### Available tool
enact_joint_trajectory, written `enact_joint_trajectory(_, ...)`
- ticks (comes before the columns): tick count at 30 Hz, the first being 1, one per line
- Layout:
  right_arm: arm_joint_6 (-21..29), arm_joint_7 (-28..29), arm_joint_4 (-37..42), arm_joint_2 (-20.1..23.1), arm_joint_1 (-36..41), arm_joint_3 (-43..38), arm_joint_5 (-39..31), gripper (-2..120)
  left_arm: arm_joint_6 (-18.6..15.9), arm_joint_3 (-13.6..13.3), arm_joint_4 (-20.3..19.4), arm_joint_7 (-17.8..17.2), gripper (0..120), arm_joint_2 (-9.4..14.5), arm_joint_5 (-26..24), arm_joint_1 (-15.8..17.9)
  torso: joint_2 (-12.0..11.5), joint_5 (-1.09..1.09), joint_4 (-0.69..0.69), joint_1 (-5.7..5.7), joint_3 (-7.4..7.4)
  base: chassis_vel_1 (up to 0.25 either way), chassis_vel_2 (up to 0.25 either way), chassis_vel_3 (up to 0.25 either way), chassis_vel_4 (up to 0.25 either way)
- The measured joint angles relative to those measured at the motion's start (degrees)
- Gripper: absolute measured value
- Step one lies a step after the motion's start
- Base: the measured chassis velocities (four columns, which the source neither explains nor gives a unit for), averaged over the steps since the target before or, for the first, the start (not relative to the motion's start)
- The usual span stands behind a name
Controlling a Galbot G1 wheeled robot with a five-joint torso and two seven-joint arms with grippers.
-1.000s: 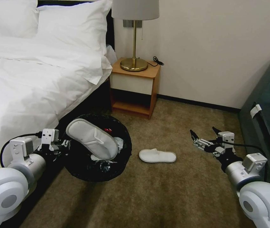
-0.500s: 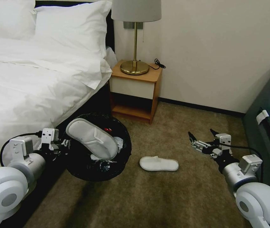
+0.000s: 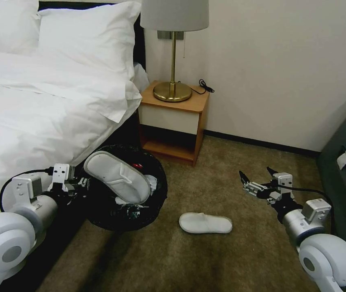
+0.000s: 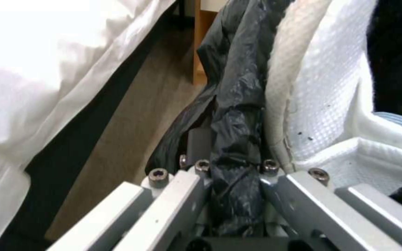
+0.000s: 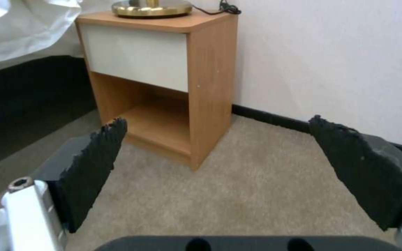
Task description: Pick up the trash bin, then pick up the garbage on the floor and place it into the trash bin.
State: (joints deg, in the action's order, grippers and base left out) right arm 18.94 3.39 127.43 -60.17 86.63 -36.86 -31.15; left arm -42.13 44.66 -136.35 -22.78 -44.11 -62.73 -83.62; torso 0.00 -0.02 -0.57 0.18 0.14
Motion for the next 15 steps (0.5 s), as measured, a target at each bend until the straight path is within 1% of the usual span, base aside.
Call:
enact_joint_trajectory(2,0.0,0.0,0.0,0.0,0.0,0.0,0.1,100,0.0,0.0,0.0,0.0,2,0.0,0.0,0.0,0.0,-0.01,-0.01,0.0,0.0,-0.151,0.136,0.122,-0.136)
enact_joint_trajectory(3,0.0,-0.1,0.0,0.0,0.1,0.1,0.2,100,0.0,0.0,-0.1,0.0,2,0.0,0.0,0.0,0.0,0.03,0.0,0.0,0.0,-0.136,0.13,0.122,-0.15)
enact_joint_trajectory(8,0.0,-0.1,0.0,0.0,0.2,0.3,0.3,100,0.0,0.0,-0.2,-0.1,2,0.0,0.0,0.0,0.0,0.0,0.0,0.0,0.0,-0.13,0.123,0.123,-0.126)
enact_joint_trajectory(10,0.2,-0.1,0.0,0.1,0.5,0.3,0.3,100,0.0,0.0,-0.2,-0.1,2,0.0,0.0,0.0,0.0,0.04,0.0,0.0,0.0,-0.124,0.113,0.106,-0.102)
enact_joint_trajectory(13,1.0,-0.9,0.0,1.1,1.1,-0.1,0.3,100,0.0,0.0,-0.2,-0.1,2,-0.1,0.0,0.0,0.0,0.01,0.0,0.0,0.0,-0.113,0.106,0.116,-0.119)
enact_joint_trajectory(15,1.1,-3.8,-1.1,3.5,1.6,-1.1,-0.1,100,0.0,0.0,-0.4,-0.2,2,-0.1,-0.1,0.1,0.0,0.03,0.0,0.01,0.01,-0.084,0.081,0.082,-0.07)
